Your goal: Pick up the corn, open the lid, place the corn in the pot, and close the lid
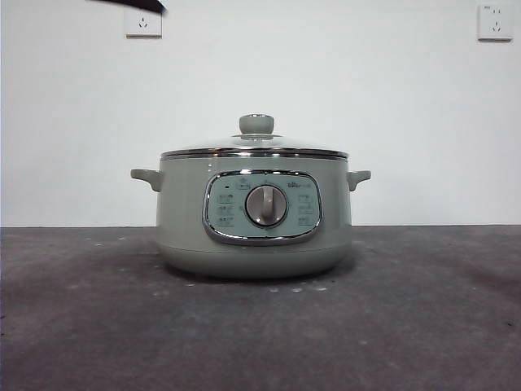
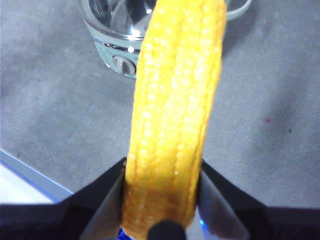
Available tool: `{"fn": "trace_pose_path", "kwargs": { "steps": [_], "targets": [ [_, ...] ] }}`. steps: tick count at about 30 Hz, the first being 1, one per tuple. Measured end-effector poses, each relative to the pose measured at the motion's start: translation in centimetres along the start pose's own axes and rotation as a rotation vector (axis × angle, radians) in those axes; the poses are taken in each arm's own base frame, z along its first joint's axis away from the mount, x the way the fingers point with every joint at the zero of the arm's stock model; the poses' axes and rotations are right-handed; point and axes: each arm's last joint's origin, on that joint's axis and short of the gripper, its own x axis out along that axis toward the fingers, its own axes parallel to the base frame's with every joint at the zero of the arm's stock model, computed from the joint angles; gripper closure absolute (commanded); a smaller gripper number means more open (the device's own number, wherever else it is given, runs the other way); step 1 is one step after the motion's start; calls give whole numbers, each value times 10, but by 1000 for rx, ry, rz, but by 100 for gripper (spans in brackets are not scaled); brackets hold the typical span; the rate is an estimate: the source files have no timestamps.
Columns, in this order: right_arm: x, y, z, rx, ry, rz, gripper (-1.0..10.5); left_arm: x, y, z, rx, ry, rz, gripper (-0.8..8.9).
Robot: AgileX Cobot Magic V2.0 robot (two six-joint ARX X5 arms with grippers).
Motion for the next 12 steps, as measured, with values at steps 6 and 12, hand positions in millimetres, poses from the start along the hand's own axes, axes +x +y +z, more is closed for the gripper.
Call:
{"fn": "trace_pose_path", "kwargs": {
  "steps": [6,12],
  "targets": [
    [-12,2,3,-5,-33,1,959,59,5,4,62,61,15,220],
    [-18,2,1,-5,-36,1,959,104,13,-9,79,89,16,220]
  ]
}}
